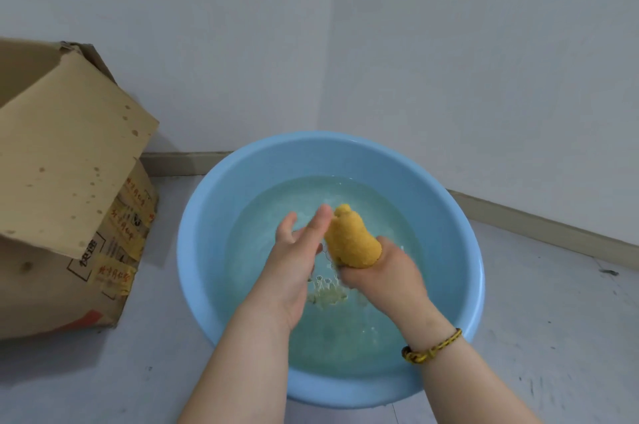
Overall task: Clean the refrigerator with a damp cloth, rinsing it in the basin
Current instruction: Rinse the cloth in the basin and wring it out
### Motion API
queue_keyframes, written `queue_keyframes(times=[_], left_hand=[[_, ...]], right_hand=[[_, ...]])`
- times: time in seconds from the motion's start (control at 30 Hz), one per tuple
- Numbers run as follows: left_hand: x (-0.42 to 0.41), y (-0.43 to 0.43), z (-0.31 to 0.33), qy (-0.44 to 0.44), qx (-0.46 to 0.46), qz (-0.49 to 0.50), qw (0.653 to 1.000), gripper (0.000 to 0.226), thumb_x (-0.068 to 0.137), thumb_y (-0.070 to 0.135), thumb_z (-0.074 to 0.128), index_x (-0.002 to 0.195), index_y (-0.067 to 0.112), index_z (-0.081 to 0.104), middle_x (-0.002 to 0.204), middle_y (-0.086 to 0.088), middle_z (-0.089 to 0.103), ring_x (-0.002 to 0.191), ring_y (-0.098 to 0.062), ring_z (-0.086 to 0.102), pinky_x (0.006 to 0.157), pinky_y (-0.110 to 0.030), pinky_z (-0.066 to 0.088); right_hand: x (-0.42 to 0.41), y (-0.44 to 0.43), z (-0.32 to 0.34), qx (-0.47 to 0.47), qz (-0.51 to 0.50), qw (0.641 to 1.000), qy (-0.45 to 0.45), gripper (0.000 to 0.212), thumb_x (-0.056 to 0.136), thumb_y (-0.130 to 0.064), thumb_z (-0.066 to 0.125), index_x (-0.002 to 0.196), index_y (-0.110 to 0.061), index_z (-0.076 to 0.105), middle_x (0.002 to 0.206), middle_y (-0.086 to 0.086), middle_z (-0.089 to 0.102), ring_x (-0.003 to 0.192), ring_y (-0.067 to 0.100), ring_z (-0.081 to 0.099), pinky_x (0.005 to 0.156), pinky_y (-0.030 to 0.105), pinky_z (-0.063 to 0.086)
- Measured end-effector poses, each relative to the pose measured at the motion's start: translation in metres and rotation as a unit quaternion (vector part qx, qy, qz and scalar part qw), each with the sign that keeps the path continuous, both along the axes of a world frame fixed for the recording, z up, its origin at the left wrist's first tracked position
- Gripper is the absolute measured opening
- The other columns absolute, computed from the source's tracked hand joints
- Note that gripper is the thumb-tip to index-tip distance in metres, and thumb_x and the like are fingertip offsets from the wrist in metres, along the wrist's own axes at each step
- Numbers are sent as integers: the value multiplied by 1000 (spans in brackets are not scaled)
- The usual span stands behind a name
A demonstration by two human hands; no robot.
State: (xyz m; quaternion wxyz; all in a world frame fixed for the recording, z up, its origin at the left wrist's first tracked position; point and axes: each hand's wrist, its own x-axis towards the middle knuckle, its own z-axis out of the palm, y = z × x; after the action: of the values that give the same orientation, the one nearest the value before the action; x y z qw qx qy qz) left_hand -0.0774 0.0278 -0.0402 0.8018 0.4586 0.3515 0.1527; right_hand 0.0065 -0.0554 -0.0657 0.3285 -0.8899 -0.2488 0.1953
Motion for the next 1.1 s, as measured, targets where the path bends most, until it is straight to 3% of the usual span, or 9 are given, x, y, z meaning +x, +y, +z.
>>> queue_keyframes(times=[0.07, 0.17, 0.3, 0.4, 0.5, 0.57, 0.67, 0.87, 1.1], left_hand=[[3, -4, 3, 33, 28, 10, 999, 114, 52, 57, 75, 144, 28, 15, 143, 2, 34, 128, -16, 39, 108, -34, 28], [8, -7, -1, 72, 54, 122, 988, 88, 70, 34, 74, 142, 22, 25, 139, -3, 36, 123, -19, 45, 104, -33, 36], [7, 5, -15, 34, -52, 143, 988, 42, 72, 13, 73, 109, 12, 53, 98, -1, 59, 86, -18, 61, 81, -32, 49], [10, 6, -18, -12, -81, 140, 987, 17, 76, -1, 66, 84, 12, 60, 80, -2, 62, 69, -14, 59, 63, -24, 50], [12, 8, -13, -63, -26, 145, 987, 10, 76, 5, 66, 75, 14, 63, 77, -3, 65, 69, -14, 61, 62, -22, 52], [11, 11, -10, -88, 2, 154, 984, 10, 76, 11, 66, 66, 14, 63, 66, 0, 67, 62, -13, 61, 58, -21, 52], [12, 11, -10, -91, 35, 154, 983, 16, 71, 19, 68, 60, 11, 61, 51, 2, 65, 47, -8, 59, 49, -17, 50], [16, 14, -5, -107, 52, 131, 984, 39, 80, 22, 60, 49, 2, 48, 37, -2, 55, 33, -10, 50, 39, -14, 43], [16, 14, -10, -138, 22, 81, 987, 40, 68, 12, 59, 29, 13, 50, 34, -2, 53, 34, -9, 49, 42, -13, 42]], right_hand=[[1, -2, -13, -9, 16, 960, -278, 33, 60, -16, 73, 67, -14, 41, 77, 5, 53, 77, 29, 51, 56, 27, 28], [-12, 2, -16, 63, 100, 917, -381, 38, 43, -8, 75, 70, -6, 48, 75, 11, 58, 66, 32, 57, 64, 30, 35], [-22, 6, -5, 65, 114, 937, -323, 42, 45, -9, 74, 79, -8, 50, 76, 5, 60, 53, 26, 59, 44, 23, 36], [-31, 7, 4, 65, 59, 981, -175, 46, 75, -11, 63, 118, -12, 45, 108, 1, 59, 93, 26, 60, 67, 25, 37], [-32, 12, 12, 84, 28, 995, -36, 68, 76, -14, 63, 137, -20, 32, 117, -1, 59, 107, 21, 56, 71, 19, 35], [-27, 19, 20, 66, 58, 996, 28, 36, 73, -8, 64, 106, -19, 55, 89, 0, 65, 83, 21, 61, 59, 21, 38], [-21, 23, 23, 65, 77, 976, 192, 21, 51, -5, 64, 59, -16, 47, 51, -1, 47, 47, 13, 43, 44, 19, 33], [-31, 22, 11, 121, 54, 936, 326, 23, 40, -2, 52, 28, -16, 40, 35, -6, 35, 34, 9, 30, 39, 14, 22], [-19, 17, 8, 107, 105, 924, 352, 25, 43, -2, 50, 25, -17, 40, 32, -8, 34, 31, 5, 27, 38, 11, 18]])
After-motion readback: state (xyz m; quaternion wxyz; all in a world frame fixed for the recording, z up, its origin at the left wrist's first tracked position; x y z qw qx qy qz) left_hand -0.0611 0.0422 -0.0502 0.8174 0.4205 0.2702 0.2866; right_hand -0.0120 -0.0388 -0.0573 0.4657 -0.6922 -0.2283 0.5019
